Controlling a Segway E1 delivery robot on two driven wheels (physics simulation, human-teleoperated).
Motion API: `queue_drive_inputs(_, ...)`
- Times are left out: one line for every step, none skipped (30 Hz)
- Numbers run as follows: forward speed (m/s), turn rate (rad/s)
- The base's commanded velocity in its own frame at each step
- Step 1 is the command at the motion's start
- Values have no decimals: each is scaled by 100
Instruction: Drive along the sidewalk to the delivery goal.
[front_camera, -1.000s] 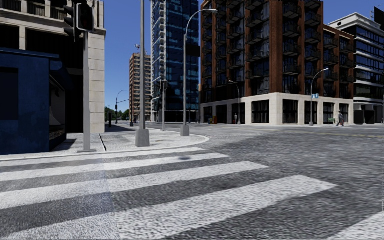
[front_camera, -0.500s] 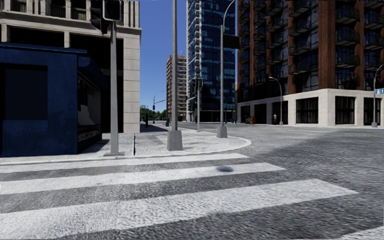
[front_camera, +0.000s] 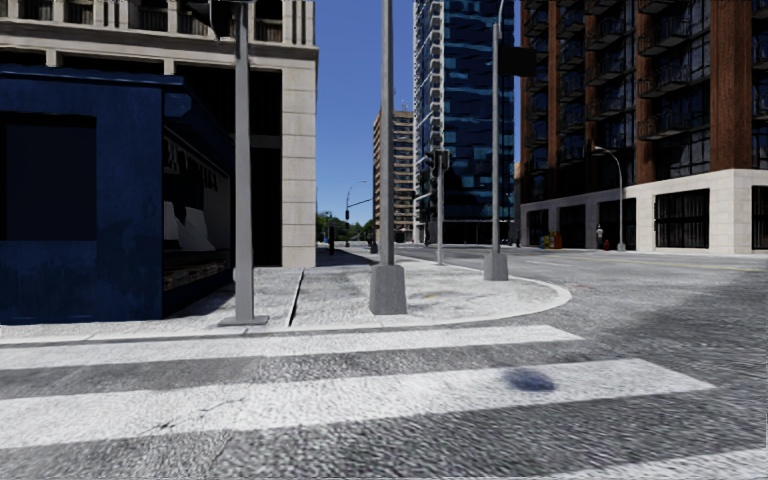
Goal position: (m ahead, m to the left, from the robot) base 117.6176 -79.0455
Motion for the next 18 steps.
queue_drive_inputs(169, 41)
queue_drive_inputs(169, 41)
queue_drive_inputs(169, 41)
queue_drive_inputs(169, 41)
queue_drive_inputs(169, 40)
queue_drive_inputs(169, 40)
queue_drive_inputs(169, 0)
queue_drive_inputs(169, 0)
queue_drive_inputs(169, 0)
queue_drive_inputs(169, 0)
queue_drive_inputs(169, 0)
queue_drive_inputs(169, 0)
queue_drive_inputs(169, 0)
queue_drive_inputs(169, 0)
queue_drive_inputs(169, 0)
queue_drive_inputs(169, 0)
queue_drive_inputs(169, 8)
queue_drive_inputs(169, 8)
